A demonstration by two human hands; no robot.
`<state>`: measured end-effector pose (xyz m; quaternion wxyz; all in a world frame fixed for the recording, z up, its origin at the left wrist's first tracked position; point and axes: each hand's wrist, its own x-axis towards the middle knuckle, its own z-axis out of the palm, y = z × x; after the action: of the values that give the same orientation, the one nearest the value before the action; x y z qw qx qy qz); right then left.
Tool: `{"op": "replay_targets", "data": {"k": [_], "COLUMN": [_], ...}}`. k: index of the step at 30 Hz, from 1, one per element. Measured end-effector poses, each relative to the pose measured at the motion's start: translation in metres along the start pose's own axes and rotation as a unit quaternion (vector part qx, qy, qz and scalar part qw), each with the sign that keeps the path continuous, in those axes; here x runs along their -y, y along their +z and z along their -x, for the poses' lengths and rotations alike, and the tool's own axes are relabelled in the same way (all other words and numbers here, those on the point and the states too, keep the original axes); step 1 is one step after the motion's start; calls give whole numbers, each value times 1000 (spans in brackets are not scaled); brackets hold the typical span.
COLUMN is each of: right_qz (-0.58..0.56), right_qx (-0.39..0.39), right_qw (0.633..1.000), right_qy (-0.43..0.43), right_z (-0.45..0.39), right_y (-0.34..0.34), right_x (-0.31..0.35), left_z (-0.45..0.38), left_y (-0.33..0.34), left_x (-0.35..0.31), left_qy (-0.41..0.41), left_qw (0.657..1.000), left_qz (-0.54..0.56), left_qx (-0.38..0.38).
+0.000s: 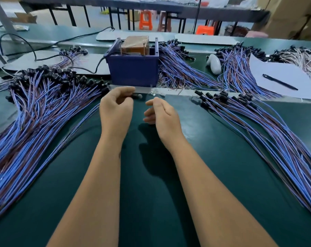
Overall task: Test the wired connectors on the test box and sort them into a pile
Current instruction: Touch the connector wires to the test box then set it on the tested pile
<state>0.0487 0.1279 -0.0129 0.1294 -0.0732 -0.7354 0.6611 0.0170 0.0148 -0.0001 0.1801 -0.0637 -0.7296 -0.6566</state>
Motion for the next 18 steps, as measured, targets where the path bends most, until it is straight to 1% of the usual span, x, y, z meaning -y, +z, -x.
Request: {"op": "replay_targets", "data": {"k": [1, 2, 3, 4, 5, 7, 9, 11, 13, 15, 16, 17, 18], "right_qz": [-53, -101, -145, -186, -222, -275, -312, -344, -376, -378, -370, -362, -358], "right_qx": [22, 42, 59, 74, 88, 106, 105, 91, 72, 56, 52, 51, 51], "right_qw": [998, 993, 985, 976, 967, 949, 932, 919, 910, 915, 920, 923, 926], "right_qy": [28, 52, 70, 81, 85, 111, 153, 169, 160, 134, 123, 115, 110], "right_z": [0, -1, -2, -4, -6, -8, -6, -4, -4, -6, -7, -8, -9], "right_y": [1, 0, -2, -5, -10, -19, -25, -28, -29, -32, -33, -33, -33], "right_x": [3, 6, 9, 11, 12, 13, 16, 16, 14, 11, 10, 9, 8], "left_z": [2, 5, 7, 9, 11, 12, 13, 13, 13, 12, 10, 8, 5], "left_y": [3, 6, 8, 9, 9, 7, 4, 3, 2, -1, -4, -7, -11], "left_x": [-7, -13, -17, -20, -21, -22, -23, -24, -22, -19, -16, -14, -11], "left_qy": [-21, -47, -77, -108, -135, -169, -195, -214, -224, -236, -244, -249, -250], "left_qw": [994, 975, 946, 916, 890, 848, 818, 806, 798, 792, 796, 808, 829], "left_qz": [103, 201, 278, 323, 334, 300, 246, 180, 110, 68, 66, 75, 91], "left_qx": [37, 85, 144, 211, 279, 403, 482, 522, 548, 559, 550, 528, 493]}}
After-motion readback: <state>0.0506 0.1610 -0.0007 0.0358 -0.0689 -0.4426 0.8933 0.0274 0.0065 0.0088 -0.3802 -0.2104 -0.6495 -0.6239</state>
